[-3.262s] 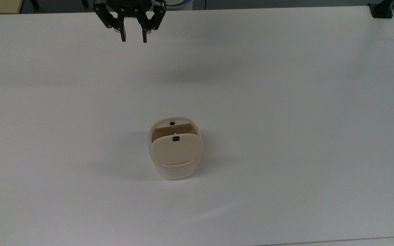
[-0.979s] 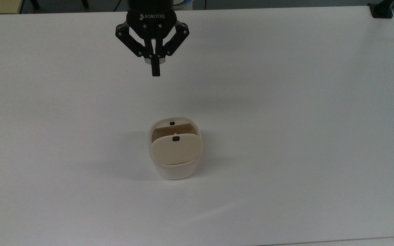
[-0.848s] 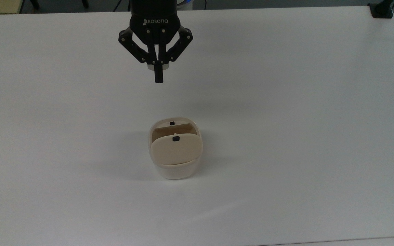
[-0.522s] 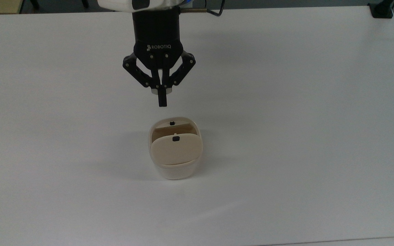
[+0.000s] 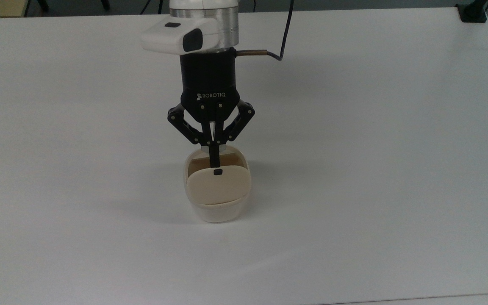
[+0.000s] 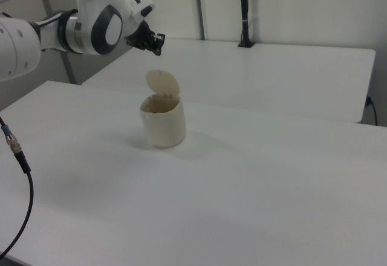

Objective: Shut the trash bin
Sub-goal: 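Push the open lid down onto the bin rim with the gripper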

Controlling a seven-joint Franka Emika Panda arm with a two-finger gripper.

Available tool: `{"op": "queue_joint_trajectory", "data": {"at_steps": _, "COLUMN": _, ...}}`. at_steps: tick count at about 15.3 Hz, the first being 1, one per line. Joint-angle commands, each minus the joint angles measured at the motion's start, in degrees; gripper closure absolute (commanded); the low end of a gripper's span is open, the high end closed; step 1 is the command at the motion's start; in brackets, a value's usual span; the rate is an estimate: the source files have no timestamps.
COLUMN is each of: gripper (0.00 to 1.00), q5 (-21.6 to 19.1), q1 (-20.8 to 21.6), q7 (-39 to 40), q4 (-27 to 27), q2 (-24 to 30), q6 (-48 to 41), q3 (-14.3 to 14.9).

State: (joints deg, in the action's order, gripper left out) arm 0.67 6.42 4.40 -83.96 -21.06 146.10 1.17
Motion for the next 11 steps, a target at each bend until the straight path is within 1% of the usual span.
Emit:
{"op": "queue_joint_trajectory", "data": {"at_steps": 1, "gripper": 1.00, "q5": -0.8, "q1": 0.4, "q7": 0.7, "q4": 0.2, "q2": -2.5, "q6": 3.8, "q3": 0.1}}
{"op": "queue_joint_trajectory", "data": {"at_steps": 3, "gripper": 1.00, "q5": -0.6, "q1": 1.0, "q7": 0.8, "q4": 0.1, "q2": -3.5, "q6": 3.9, "q3": 0.2}}
{"op": "queue_joint_trajectory", "data": {"at_steps": 7, "gripper": 1.00, "q5": 0.0, "q1": 1.1, "q7": 1.0, "q4": 0.0, "q2": -3.1, "q6": 1.9, "q3": 0.3}}
{"op": "queue_joint_trajectory", "data": {"at_steps": 10, "gripper": 1.00, "q5": 5.0, "q1": 1.1, "q7": 1.0, "q4": 0.1, "q2": -2.6, "q6": -6.2, "q3": 0.3}}
{"op": "queue_joint_trajectory", "data": {"at_steps": 11, "gripper": 1.00, "q5": 5.8, "q1": 1.1, "q7": 1.0, "q4": 0.0, "q2": -2.4, "q6": -8.0, "q3": 0.3}}
